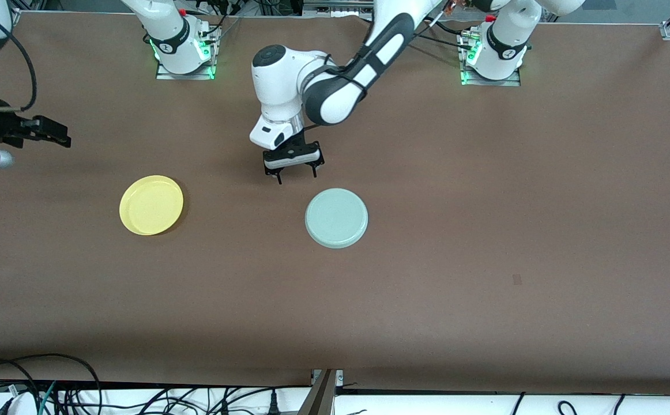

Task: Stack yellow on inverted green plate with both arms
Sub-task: 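Set the green plate upside down beside the yellow plate, left gripper, then retract the left gripper while the right gripper reaches the yellow plate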

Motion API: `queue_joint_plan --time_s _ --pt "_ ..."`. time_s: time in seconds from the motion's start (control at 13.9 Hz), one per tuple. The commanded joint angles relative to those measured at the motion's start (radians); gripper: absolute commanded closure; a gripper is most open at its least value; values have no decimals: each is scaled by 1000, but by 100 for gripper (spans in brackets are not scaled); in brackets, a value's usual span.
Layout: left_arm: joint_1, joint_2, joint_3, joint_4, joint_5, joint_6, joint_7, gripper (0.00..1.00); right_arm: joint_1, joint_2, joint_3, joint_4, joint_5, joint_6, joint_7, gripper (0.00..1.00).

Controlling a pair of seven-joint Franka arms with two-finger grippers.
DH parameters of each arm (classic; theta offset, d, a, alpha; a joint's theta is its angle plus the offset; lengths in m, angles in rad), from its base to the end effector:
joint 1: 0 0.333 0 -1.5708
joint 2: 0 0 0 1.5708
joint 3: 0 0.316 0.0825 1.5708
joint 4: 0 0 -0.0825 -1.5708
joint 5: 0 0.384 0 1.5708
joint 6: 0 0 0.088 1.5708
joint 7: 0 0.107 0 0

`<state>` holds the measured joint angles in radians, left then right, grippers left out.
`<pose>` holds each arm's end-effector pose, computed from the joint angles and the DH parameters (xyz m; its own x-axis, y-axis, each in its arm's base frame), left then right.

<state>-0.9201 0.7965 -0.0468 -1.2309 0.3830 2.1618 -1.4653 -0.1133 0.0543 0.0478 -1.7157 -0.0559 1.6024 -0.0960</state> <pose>0.4561 -0.6174 0.3080 0.8971 0.3112 0.3137 0.3041 -0.9499 0.0726 0.5596 -0.0431 0.5289 0.9847 0.0335 -0.1710 0.0402 -0.9985 0.0359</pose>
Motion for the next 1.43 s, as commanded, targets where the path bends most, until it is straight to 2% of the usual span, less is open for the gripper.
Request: queue_joint_plan --time_s 0.0,0.22,0.43,0.65,0.86,0.93,1.0,1.08,1.15,1.22,1.29,1.36 --pt "61 -91 -13 -27 -116 -7 17 0 -6 77 -3 13 -10 52 6 0" --pt "159 -177 -13 -27 -286 -66 17 0 -17 183 -25 -8 28 196 -26 0" --pt "219 -255 -18 -27 -319 -195 17 0 -46 240 -45 -114 59 396 -83 0" --pt "270 -324 -18 -15 -384 -359 81 0 -81 361 -45 -116 85 465 -83 4" --pt "352 -336 -18 103 -437 -612 239 0 -98 433 -45 -119 136 472 -85 12" --pt "380 -336 -16 152 -441 -705 300 0 -107 456 -45 -128 148 494 -85 24" --pt "409 -336 -18 181 -443 -770 366 0 -120 464 -45 -146 159 537 -102 31" --pt "449 -341 -18 192 -443 -811 454 0 -124 466 -43 -180 175 571 -114 39" --pt "475 -367 -4 191 -443 -830 562 0 -123 467 -43 -208 195 611 -123 53" --pt "489 -411 2 170 -432 -833 691 0 -123 475 -43 -223 199 643 -146 65" --pt "532 -446 10 136 -428 -842 791 0 -124 486 -42 -223 200 651 -154 71" --pt "571 -498 11 83 -429 -850 874 0 -124 490 -42 -223 206 653 -157 83"
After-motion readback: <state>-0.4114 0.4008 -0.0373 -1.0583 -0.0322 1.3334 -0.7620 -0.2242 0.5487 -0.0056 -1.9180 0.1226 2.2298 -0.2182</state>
